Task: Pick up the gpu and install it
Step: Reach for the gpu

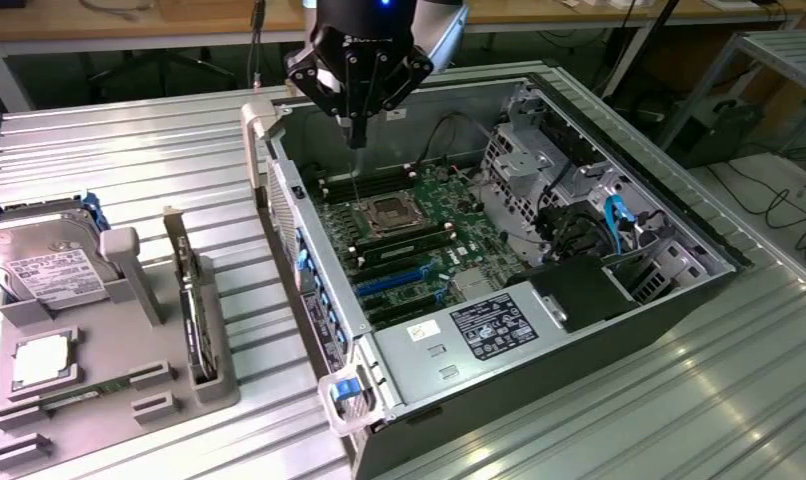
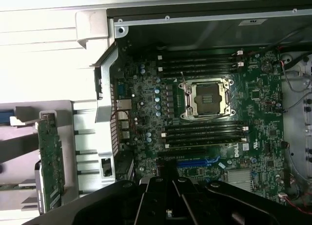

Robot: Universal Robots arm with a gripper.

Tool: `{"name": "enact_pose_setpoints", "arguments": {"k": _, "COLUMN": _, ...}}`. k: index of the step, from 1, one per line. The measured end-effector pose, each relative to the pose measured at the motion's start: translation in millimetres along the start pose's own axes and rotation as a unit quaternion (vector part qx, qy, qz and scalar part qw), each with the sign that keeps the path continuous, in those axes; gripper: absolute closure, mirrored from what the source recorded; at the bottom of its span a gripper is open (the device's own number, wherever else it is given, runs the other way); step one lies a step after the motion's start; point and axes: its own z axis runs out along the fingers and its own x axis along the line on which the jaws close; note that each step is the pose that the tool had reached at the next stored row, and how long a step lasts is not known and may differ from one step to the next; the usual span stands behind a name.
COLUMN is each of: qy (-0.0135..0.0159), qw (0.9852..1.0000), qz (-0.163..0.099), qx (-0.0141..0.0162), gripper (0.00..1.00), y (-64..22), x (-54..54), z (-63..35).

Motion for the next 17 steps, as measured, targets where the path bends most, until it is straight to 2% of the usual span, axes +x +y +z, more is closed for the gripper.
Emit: {"name": "enact_pose_setpoints", "arguments": {"k": 17, "qy": 0.0000, "qw": 1.0000, "qz": 0.000, "qx": 0.0000, "gripper": 0.89, "y": -0.5, "x": 6.1, "z": -0.2}}
